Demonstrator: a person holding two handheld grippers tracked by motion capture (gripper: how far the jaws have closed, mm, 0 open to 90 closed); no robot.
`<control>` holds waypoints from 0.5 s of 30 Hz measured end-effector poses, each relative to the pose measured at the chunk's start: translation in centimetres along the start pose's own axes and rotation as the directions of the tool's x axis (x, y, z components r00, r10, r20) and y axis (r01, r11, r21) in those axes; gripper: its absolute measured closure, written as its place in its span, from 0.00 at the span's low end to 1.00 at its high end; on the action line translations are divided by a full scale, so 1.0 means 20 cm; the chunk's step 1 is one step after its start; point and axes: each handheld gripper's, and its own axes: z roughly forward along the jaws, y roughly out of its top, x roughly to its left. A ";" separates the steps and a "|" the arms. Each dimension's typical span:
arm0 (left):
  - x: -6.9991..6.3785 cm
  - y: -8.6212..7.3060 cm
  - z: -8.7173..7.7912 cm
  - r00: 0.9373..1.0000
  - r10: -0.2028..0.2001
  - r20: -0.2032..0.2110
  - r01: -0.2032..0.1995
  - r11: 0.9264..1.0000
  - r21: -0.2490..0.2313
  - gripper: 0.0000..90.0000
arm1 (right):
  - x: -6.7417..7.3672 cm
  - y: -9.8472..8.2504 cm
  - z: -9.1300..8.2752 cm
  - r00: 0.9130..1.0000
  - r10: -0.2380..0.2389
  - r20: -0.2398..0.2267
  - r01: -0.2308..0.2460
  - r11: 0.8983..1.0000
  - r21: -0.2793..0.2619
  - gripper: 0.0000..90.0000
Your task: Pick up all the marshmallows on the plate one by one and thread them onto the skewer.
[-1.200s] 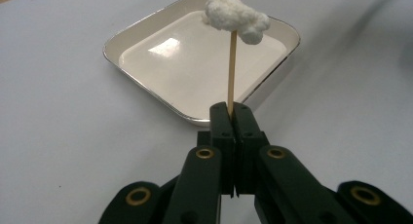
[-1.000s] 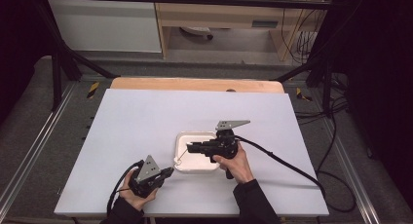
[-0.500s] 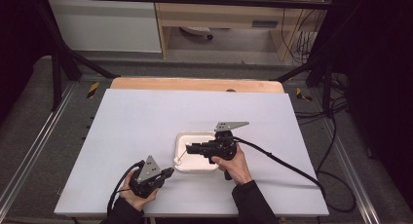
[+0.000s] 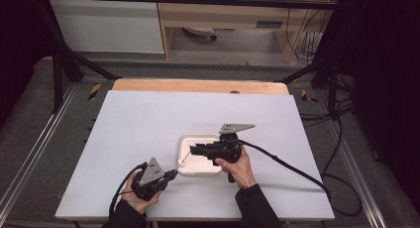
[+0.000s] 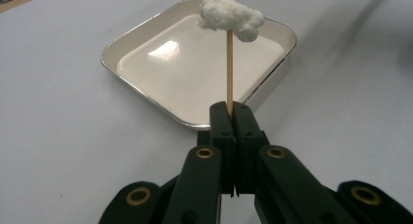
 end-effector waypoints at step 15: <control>-0.01 0.00 0.01 0.999 -0.006 0.034 0.006 1.000 0.004 0.99 | 0.00 0.00 0.00 1.000 0.008 -0.024 -0.010 0.998 -0.056 0.90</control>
